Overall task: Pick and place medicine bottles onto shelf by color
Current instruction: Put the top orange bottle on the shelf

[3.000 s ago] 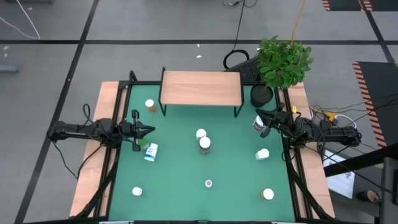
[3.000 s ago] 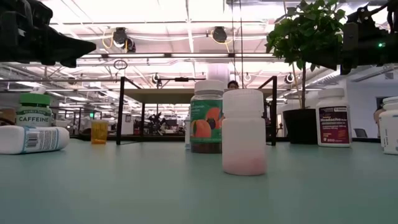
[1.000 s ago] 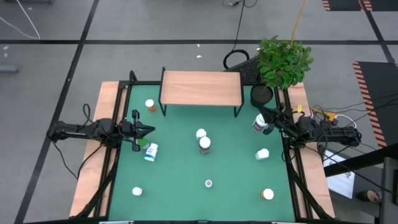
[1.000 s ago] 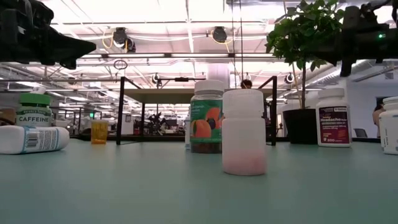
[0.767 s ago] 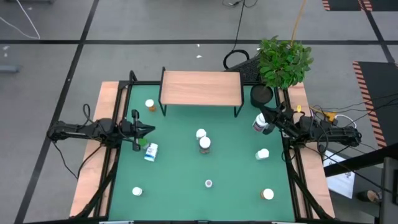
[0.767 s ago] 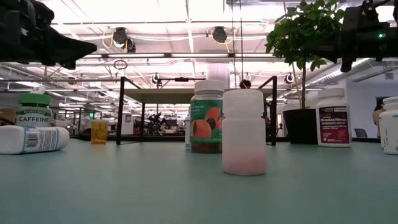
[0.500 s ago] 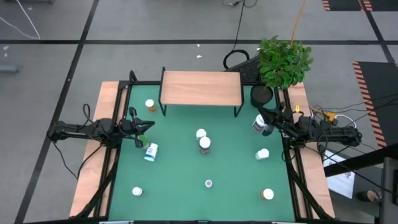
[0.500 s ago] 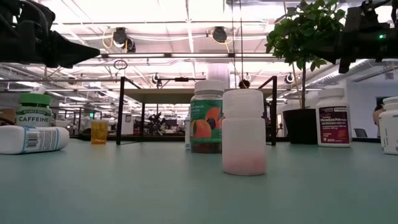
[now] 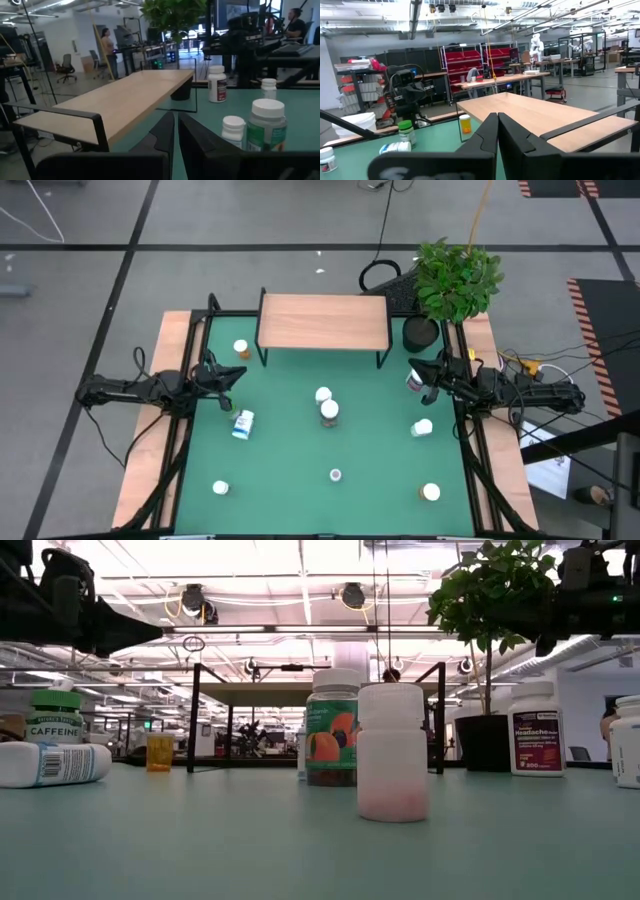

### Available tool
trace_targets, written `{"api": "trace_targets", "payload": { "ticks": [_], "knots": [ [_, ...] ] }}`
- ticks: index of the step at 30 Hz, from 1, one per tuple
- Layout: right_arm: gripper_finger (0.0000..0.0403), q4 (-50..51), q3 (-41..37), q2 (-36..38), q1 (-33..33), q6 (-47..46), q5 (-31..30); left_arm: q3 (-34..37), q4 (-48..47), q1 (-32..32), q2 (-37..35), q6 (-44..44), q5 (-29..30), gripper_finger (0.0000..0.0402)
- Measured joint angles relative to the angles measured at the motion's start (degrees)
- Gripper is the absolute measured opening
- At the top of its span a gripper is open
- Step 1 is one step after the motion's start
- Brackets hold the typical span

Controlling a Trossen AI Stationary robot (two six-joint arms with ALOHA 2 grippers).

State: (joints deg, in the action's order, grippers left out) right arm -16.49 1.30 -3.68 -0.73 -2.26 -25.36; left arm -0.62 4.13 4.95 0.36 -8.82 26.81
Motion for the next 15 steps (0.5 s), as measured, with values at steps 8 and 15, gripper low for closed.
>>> {"api": "trace_targets", "payload": {
  "ticks": [8, 15],
  "knots": [
    [0.0004, -0.08, 0.0, 0.0, 0.0, 0.09, -0.23, -0.02, -0.31, 0.0, 2.06, -1.41, -0.3, 0.0026],
    [0.0004, -2.01, -0.48, -0.52, 0.0, -4.53, -12.44, 0.02, 2.08, -0.02, 5.08, -9.41, -0.61, 0.0026]
  ]
}}
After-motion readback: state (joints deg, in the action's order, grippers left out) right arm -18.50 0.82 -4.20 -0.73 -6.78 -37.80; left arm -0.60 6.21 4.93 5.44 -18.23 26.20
